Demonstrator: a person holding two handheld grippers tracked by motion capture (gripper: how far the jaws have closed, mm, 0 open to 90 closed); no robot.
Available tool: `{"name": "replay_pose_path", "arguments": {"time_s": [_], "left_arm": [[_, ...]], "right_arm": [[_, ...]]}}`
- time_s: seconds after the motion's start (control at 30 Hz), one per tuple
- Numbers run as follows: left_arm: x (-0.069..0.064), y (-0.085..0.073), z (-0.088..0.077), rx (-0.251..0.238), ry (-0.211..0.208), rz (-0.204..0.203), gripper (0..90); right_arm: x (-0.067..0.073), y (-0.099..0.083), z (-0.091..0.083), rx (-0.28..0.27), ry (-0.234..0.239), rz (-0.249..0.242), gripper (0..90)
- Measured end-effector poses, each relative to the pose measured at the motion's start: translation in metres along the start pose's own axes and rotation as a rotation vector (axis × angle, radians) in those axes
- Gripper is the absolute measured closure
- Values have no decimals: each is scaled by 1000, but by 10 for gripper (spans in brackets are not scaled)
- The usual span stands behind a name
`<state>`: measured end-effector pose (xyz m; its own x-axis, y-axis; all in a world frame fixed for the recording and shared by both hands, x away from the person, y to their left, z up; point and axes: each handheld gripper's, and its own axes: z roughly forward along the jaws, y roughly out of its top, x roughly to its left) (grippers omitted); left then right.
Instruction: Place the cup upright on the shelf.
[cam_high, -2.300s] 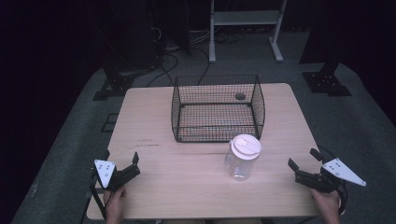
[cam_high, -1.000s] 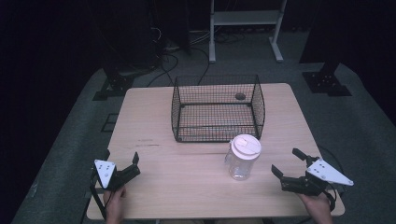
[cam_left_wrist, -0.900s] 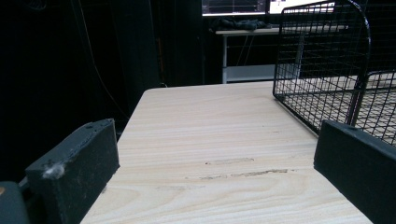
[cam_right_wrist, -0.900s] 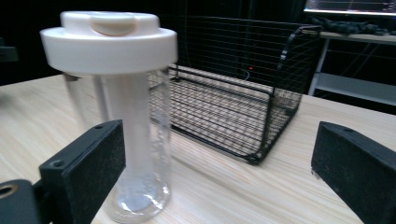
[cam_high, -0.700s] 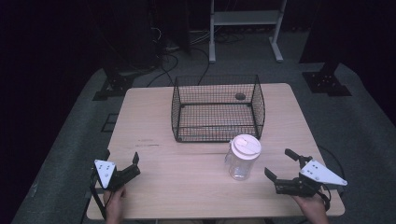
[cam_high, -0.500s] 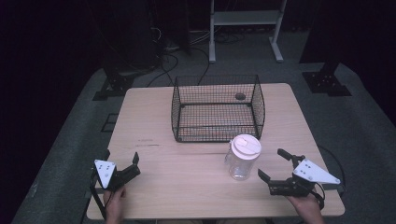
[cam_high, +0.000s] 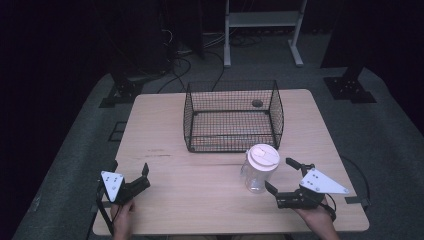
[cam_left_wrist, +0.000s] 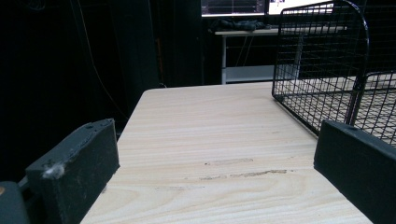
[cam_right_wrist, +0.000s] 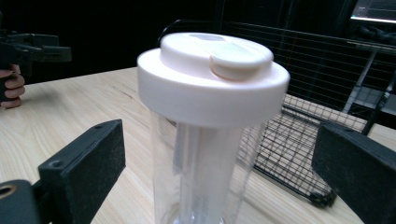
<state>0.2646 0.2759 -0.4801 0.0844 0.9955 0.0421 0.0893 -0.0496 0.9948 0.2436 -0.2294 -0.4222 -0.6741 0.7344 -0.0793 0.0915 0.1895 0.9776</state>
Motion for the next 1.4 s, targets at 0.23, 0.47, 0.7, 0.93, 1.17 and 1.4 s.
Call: {"name": "replay_pose_path", "arguments": {"time_s": [0.23, 0.47, 0.7, 0.93, 1.17, 1.4], "left_arm": [[0, 0, 0, -2, -1, -1, 0], [0, 0, 0, -2, -1, 0, 0], [0, 0, 0, -3, -2, -1, 0], [0, 0, 0, -3, -3, -1, 0], [0, 0, 0, -3, -3, -1, 0], [0, 0, 0, -3, -4, 0, 0]], "right_arm": [[2, 3, 10, 5, 0, 4, 21], [5, 7, 19, 0, -2, 1, 21], [5, 10, 28, -3, -12, 2, 21], [3, 11, 38, -7, -12, 5, 21], [3, 14, 45, -13, -10, 8, 21], [3, 14, 44, -11, -7, 11, 40]]}}
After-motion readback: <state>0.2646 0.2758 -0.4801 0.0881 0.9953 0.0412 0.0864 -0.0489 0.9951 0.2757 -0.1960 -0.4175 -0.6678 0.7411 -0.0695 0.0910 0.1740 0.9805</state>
